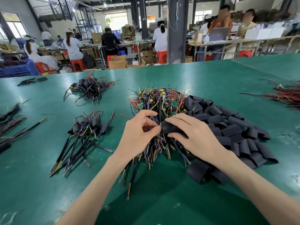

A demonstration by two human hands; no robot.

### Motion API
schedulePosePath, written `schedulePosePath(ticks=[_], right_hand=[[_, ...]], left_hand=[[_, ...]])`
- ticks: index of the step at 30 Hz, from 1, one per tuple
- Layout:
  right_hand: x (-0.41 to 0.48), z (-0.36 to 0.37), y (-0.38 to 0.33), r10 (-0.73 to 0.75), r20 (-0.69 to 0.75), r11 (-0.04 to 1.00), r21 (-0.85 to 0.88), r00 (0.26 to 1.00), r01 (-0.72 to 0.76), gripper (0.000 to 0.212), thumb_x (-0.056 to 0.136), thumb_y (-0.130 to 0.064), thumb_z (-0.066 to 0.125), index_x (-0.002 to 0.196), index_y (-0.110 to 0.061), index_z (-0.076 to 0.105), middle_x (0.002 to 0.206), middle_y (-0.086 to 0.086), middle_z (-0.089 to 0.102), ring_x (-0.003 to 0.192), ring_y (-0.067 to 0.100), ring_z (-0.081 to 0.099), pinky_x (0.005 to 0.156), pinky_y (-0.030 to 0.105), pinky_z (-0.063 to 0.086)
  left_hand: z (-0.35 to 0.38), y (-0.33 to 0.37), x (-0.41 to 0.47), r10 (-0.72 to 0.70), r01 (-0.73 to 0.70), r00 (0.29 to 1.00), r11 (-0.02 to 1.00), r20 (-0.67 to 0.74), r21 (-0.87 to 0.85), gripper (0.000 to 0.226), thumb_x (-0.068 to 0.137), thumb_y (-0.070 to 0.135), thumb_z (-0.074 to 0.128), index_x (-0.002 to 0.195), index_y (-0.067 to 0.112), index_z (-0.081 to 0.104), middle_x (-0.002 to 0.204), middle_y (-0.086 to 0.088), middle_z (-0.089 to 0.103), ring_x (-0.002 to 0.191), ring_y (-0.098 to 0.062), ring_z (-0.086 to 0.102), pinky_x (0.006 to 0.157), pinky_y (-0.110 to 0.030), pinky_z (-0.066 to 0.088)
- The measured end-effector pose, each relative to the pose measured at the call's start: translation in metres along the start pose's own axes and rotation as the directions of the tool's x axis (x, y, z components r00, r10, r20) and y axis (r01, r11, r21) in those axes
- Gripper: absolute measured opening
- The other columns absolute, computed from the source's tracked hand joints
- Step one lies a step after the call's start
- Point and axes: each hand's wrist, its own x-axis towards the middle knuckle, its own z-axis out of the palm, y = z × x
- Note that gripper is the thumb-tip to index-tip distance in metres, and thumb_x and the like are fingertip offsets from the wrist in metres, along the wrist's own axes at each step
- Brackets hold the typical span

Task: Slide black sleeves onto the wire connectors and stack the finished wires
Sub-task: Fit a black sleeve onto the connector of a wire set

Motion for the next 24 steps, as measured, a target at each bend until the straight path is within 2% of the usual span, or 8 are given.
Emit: schedulePosePath(ticks=[6,10,14,19,22,24], right_hand=[[-0.001,0.002,-0.001,-0.021,0.047,0.999,0.028,0.999,0.02,0.037,0.079,-0.013,0.075,0.114,-0.004,0.064,0.108,0.008,0.065,0.094,0.03,0.064,0.08,0.044,0.053],[0.001,0.002,-0.002,-0.009,0.026,1.0,0.027,1.0,0.009,0.038,0.08,-0.013,0.074,0.116,-0.006,0.064,0.109,0.007,0.065,0.095,0.03,0.063,0.081,0.044,0.053],[-0.001,0.004,-0.002,0.003,0.02,0.999,0.035,1.0,-0.004,0.038,0.082,-0.015,0.072,0.118,-0.007,0.063,0.111,0.006,0.064,0.097,0.03,0.063,0.083,0.044,0.052],[-0.001,0.005,0.001,0.03,0.035,0.998,0.053,0.999,-0.032,0.037,0.084,-0.016,0.07,0.12,-0.008,0.062,0.114,0.004,0.063,0.101,0.028,0.061,0.086,0.044,0.05],[0.0,0.005,0.002,0.046,0.047,0.997,0.06,0.998,-0.049,0.041,0.084,-0.021,0.07,0.122,-0.009,0.06,0.117,0.003,0.061,0.103,0.026,0.06,0.087,0.043,0.049],[0.002,0.001,0.007,0.065,-0.005,0.998,-0.004,0.998,-0.065,0.042,0.085,-0.027,0.068,0.122,-0.009,0.059,0.117,0.005,0.062,0.103,0.027,0.06,0.087,0.043,0.048]], left_hand=[[0.003,0.0,-0.002,-0.018,0.018,1.0,0.999,0.02,0.036,0.034,0.077,-0.001,0.073,0.102,0.019,0.062,0.07,0.004,0.067,0.062,-0.003,0.058,0.064,-0.009,0.041],[0.0,0.003,-0.001,0.003,-0.004,1.0,0.996,0.019,0.087,0.029,0.077,0.0,0.071,0.089,0.026,0.067,0.068,0.009,0.065,0.061,0.001,0.057,0.063,-0.008,0.041],[-0.003,0.007,-0.001,0.018,-0.021,1.0,0.991,0.022,0.135,0.035,0.077,0.003,0.072,0.077,0.038,0.068,0.069,0.011,0.068,0.062,0.002,0.058,0.062,-0.007,0.041],[-0.005,0.007,-0.001,0.049,-0.053,0.998,0.988,0.029,0.143,0.039,0.078,0.002,0.07,0.079,0.041,0.068,0.077,0.002,0.069,0.067,-0.005,0.06,0.065,-0.01,0.042],[-0.004,0.005,-0.001,0.063,-0.065,0.998,0.985,0.021,0.161,0.032,0.078,0.003,0.07,0.082,0.035,0.071,0.077,0.004,0.067,0.066,-0.003,0.057,0.065,-0.01,0.04],[-0.01,0.002,0.003,0.075,-0.067,0.997,0.977,-0.036,0.204,0.024,0.079,0.006,0.071,0.087,0.029,0.073,0.078,0.009,0.067,0.068,-0.002,0.057,0.066,-0.014,0.041]])
